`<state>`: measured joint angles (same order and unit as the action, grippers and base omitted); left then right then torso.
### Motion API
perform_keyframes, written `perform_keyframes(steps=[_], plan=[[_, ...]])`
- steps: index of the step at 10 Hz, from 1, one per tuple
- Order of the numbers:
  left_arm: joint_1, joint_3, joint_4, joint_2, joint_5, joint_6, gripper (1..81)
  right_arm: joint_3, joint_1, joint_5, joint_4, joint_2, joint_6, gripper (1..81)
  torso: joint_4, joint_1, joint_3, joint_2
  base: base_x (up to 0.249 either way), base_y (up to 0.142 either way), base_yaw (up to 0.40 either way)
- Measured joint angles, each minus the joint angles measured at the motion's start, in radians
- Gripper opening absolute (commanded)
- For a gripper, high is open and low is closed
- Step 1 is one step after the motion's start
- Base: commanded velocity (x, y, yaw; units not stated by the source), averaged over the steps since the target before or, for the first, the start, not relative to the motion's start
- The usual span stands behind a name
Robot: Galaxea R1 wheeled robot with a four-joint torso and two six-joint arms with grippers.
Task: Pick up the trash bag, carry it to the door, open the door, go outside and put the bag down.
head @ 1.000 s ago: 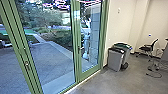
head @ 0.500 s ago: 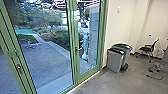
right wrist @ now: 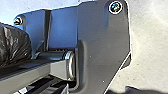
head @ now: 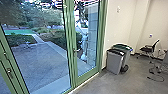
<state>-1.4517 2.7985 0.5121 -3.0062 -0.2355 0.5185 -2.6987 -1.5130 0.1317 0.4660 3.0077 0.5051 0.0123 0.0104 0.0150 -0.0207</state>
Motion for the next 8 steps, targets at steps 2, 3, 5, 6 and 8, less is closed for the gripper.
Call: perform_keyframes(steps=[2,3,5,6,8], plan=[[0.000,0.000,0.000,0.000,0.000,0.000,1.0,0.000,0.000,0.000,0.000,0.000,0.000,81.1,0.000,0.000,0.000,0.000,0.159,-0.076,0.000],[0.000,0.000,0.000,0.000,0.000,0.000,1.0,0.000,0.000,0.000,0.000,0.000,0.000,81.1,0.000,0.000,0.000,0.000,0.159,-0.063,0.000],[0.002,0.002,0.000,-0.003,0.000,0.000,1.0,0.000,0.000,0.000,0.000,0.000,0.000,81.1,0.000,0.000,0.000,0.000,0.159,0.000,0.000],[0.002,0.002,0.000,-0.005,0.000,0.000,1.0,-0.003,0.000,0.000,0.000,0.000,0.000,81.1,0.000,0.000,0.000,0.000,0.159,0.000,0.000],[0.000,0.004,0.000,-0.002,0.000,0.000,1.0,-0.003,-0.002,-0.001,0.000,0.004,0.000,81.1,0.000,0.000,0.000,0.000,0.158,0.000,0.000]])
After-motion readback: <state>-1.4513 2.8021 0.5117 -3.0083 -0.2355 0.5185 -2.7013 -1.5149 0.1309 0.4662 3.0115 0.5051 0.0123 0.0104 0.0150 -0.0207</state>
